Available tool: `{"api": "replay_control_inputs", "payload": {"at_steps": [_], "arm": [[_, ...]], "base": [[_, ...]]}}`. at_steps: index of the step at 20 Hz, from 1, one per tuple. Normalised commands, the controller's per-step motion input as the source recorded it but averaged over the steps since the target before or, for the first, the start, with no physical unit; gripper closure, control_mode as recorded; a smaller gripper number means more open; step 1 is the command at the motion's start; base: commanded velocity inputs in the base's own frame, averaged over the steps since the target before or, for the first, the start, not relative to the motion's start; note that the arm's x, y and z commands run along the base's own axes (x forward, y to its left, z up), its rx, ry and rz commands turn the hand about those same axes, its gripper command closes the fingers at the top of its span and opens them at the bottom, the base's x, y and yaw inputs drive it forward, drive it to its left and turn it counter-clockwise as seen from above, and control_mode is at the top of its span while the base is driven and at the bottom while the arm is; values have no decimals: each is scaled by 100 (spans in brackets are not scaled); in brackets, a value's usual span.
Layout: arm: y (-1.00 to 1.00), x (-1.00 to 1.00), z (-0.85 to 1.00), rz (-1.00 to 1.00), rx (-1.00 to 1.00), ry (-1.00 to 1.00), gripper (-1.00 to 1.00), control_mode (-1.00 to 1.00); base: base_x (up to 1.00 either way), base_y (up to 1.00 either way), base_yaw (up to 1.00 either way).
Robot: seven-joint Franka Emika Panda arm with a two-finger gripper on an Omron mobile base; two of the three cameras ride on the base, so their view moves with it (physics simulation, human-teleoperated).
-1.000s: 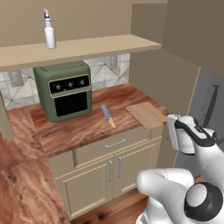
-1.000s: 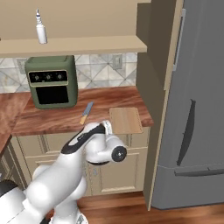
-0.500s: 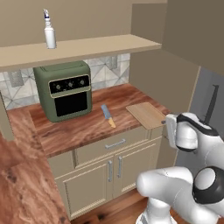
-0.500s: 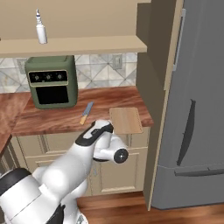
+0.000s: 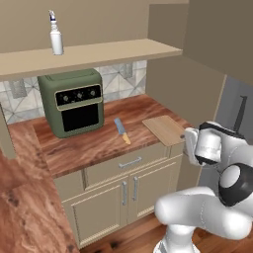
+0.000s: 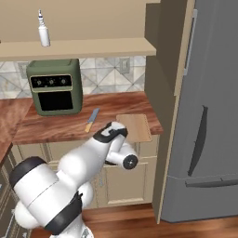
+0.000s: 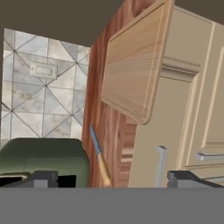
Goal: Move the cutting board and knife to the sink. Then move spray from the cabinet to the counter.
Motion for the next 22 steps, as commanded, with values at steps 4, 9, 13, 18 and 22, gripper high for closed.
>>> {"api": "replay_control_inputs", "payload": {"at_steps": [4, 9, 13, 18, 22], "arm": [[-5, 35, -10, 0, 0, 0, -100, -100], [-4, 22, -18, 0, 0, 0, -100, -100], [-4, 26, -18, 0, 0, 0, -100, -100], [-11, 28, -14, 0, 0, 0, -100, -100], [-8, 33, -6, 0, 0, 0, -100, -100]], "base": [[0, 0, 0], [0, 0, 0], [0, 0, 0], [0, 0, 0], [0, 0, 0]]}}
